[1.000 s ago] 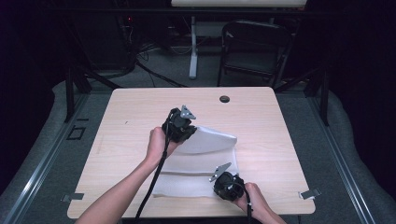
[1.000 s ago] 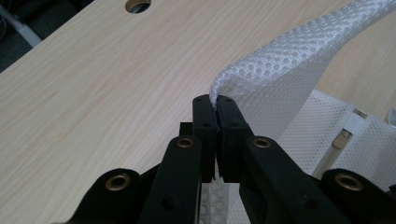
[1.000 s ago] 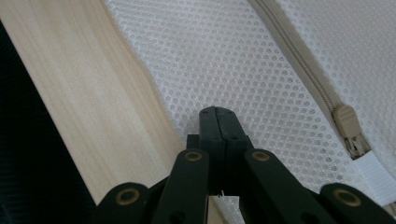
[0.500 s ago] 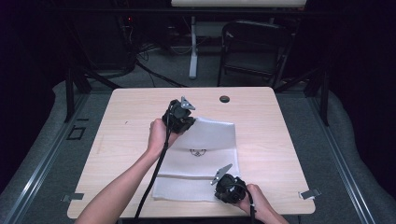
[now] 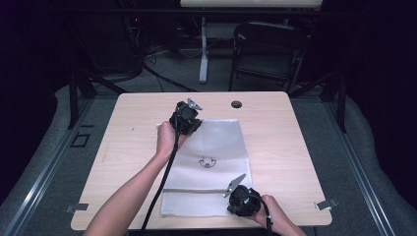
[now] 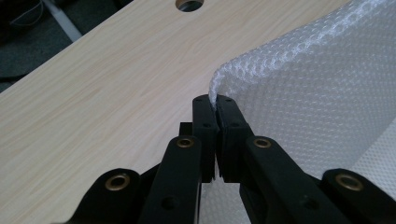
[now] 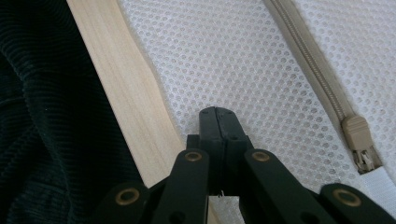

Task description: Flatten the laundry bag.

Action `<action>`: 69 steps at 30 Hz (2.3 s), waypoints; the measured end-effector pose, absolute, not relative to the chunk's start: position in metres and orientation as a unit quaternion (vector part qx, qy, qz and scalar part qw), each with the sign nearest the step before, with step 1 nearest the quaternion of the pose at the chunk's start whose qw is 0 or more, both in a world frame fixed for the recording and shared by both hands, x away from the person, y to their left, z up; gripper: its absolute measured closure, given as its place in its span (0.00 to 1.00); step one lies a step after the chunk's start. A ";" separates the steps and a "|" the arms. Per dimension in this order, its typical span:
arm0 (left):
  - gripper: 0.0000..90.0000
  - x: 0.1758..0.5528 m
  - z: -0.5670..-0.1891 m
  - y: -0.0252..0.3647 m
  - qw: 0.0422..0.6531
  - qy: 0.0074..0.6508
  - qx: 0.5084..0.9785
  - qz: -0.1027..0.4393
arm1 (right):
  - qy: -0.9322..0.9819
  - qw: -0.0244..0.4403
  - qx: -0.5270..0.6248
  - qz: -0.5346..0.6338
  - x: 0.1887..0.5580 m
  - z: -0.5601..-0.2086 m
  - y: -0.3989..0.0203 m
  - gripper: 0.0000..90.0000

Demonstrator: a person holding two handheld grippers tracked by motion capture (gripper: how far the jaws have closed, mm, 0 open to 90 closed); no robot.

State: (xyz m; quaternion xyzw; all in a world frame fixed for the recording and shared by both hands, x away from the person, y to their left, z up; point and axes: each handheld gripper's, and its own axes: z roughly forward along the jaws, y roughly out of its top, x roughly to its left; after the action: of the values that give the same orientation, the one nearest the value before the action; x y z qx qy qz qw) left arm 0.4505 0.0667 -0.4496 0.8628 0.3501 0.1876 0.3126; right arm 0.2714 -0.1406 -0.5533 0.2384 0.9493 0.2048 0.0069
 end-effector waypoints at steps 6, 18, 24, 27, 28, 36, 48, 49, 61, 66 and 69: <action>0.97 0.461 -0.463 0.062 0.305 0.363 0.860 0.190 | 0.949 0.006 0.239 0.204 0.272 -0.553 -0.140 1.00; 0.83 0.478 -0.469 0.061 0.319 0.388 0.841 0.202 | 0.943 0.000 0.248 0.222 0.273 -0.556 -0.139 1.00; 0.61 0.484 -0.471 0.059 0.322 0.394 0.839 0.192 | 0.948 0.004 0.243 0.208 0.274 -0.554 -0.139 1.00; 0.49 0.484 -0.470 0.059 0.327 0.395 0.838 0.184 | 0.945 0.001 0.248 0.212 0.274 -0.554 -0.139 1.00; 0.43 0.483 -0.469 0.059 0.328 0.395 0.839 0.181 | 0.946 0.001 0.248 0.212 0.274 -0.554 -0.139 1.00; 0.19 0.461 -0.464 0.067 0.364 0.362 0.846 0.143 | 0.942 0.009 0.248 0.227 0.274 -0.550 -0.139 0.84; 0.18 0.408 -0.475 0.080 0.384 0.310 0.863 0.106 | 0.912 0.016 0.306 0.272 0.290 -0.528 -0.174 0.37; 0.19 0.403 -0.476 0.080 0.382 0.305 0.866 0.105 | 0.909 0.019 0.313 0.274 0.290 -0.527 -0.175 0.37; 0.48 0.365 -0.493 0.091 0.385 0.276 0.878 0.066 | 0.898 0.056 0.347 0.265 0.298 -0.523 -0.194 0.64; 0.46 0.358 -0.499 0.094 0.381 0.271 0.882 0.062 | 0.894 0.059 0.366 0.253 0.301 -0.526 -0.199 0.88; 0.42 0.354 -0.503 0.095 0.381 0.263 0.885 0.056 | 0.891 0.060 0.380 0.241 0.304 -0.530 -0.201 0.94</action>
State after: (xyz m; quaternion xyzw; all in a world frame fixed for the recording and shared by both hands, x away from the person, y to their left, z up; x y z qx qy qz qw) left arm 0.3538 0.0955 -0.5026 0.8845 0.2631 0.0562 0.3811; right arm 0.3042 -0.2008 -0.5298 0.3798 0.8912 0.2408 0.0597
